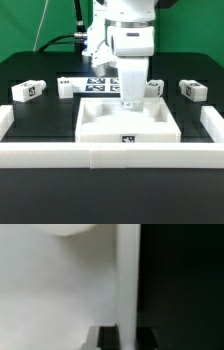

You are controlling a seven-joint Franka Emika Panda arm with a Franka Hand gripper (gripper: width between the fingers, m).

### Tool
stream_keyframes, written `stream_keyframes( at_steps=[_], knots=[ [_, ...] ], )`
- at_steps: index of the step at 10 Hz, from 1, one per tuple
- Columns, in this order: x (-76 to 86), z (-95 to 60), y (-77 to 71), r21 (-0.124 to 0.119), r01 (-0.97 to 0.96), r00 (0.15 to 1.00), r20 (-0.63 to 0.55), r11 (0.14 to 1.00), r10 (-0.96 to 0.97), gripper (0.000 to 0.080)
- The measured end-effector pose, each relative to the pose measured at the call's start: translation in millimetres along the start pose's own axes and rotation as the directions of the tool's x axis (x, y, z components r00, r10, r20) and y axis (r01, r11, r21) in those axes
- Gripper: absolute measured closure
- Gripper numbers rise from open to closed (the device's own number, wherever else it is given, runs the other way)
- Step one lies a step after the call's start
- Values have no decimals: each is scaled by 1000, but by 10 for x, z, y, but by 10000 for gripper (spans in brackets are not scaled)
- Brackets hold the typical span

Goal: Assemble one leg

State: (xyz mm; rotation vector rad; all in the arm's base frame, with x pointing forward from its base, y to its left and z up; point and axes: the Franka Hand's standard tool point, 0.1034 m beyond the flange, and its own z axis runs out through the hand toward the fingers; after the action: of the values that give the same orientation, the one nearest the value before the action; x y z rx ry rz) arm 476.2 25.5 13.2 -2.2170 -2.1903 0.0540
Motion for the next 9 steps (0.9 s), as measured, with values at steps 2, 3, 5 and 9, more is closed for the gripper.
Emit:
stream_keyframes(
  at_steps=[2,3,5,9],
  knots=[
    [232,-15,98,-13,-15,1000,-5,1000,14,738],
    [354,-28,132,-16,-23,1000,-7,1000,23,738],
    [571,-45,216,-9,-40,999,-8,999,40,738],
    [555,-36,245,-14,-17,1000,-10,1000,17,738]
  ],
)
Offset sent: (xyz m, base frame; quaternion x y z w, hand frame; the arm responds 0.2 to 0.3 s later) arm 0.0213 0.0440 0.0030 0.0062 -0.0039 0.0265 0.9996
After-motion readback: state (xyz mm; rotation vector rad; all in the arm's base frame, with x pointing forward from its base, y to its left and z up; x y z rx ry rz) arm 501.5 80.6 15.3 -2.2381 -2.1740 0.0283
